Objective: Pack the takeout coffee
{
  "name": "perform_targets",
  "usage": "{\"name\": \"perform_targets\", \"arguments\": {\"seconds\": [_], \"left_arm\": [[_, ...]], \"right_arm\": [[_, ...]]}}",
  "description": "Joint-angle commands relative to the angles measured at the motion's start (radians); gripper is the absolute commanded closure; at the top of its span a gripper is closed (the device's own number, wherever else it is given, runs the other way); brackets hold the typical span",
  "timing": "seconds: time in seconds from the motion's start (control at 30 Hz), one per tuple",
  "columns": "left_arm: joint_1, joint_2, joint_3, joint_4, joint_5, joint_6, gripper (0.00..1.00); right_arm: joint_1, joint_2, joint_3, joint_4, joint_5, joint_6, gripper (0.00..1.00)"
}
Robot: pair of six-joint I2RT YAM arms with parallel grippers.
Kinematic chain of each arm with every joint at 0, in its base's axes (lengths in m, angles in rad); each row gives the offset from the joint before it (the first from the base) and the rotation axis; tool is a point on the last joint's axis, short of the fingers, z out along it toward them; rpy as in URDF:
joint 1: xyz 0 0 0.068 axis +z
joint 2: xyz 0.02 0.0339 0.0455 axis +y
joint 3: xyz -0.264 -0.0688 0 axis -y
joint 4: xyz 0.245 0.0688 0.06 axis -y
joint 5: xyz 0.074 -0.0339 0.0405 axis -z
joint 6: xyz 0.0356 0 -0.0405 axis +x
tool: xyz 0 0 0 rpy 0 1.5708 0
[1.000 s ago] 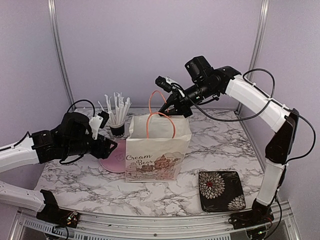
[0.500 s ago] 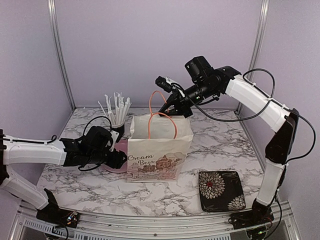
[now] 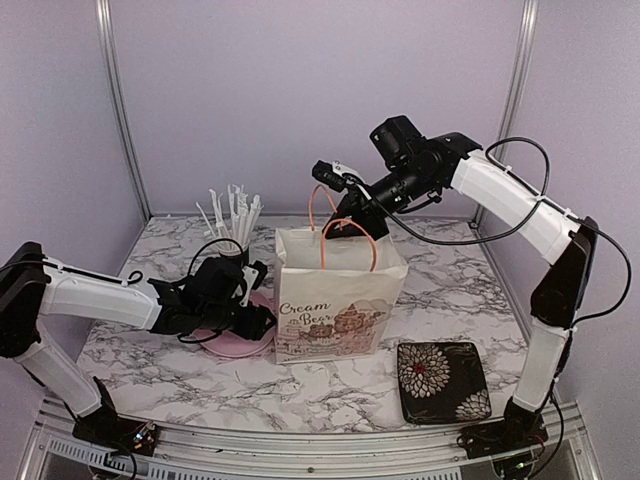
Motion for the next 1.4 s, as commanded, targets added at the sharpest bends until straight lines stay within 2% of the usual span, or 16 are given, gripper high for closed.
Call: {"name": "perform_targets", "arguments": {"seconds": [0.0,0.3,0.47,0.6,0.77,0.9,1.0,1.17,1.3,1.37], "left_arm": [[-0.012,0.027,0.051,0.054,0.029,-0.004,0.36],[-0.012,0.030,0.080,0.028,0.016,0.008,0.35],[-0.012,-0.060,0.085,-0.071,-0.065,0.032,0.32],[-0.010,-0.177,0.114,-0.191,-0.156,0.056,0.32],[0.011,-0.301,0.182,-0.327,-0.282,0.073,0.31],[0.083,-0.345,0.246,-0.406,-0.341,0.049,0.30],[0.167,-0.353,0.286,-0.435,-0.355,0.009,0.29],[0.302,-0.306,0.370,-0.447,-0.326,-0.063,0.25],[0.376,-0.224,0.459,-0.446,-0.204,-0.074,0.25],[0.403,-0.181,0.491,-0.446,-0.164,-0.077,0.28]], "right_arm": [[-0.008,-0.035,-0.003,-0.030,0.032,-0.014,1.00],[-0.011,-0.035,-0.003,-0.029,0.045,-0.015,1.00],[-0.013,-0.018,0.001,-0.022,0.053,-0.013,0.99],[-0.016,-0.004,0.039,-0.022,0.064,-0.001,0.87],[-0.035,-0.024,0.071,-0.022,0.054,0.002,0.56],[-0.063,-0.062,0.081,-0.031,0.022,-0.015,0.41],[-0.093,-0.093,0.094,-0.050,-0.007,-0.033,0.35],[-0.154,-0.173,0.064,-0.077,-0.050,-0.067,0.32],[-0.231,-0.279,-0.070,-0.049,-0.062,-0.083,0.30],[-0.290,-0.344,-0.177,0.022,-0.060,-0.067,0.30]]}}
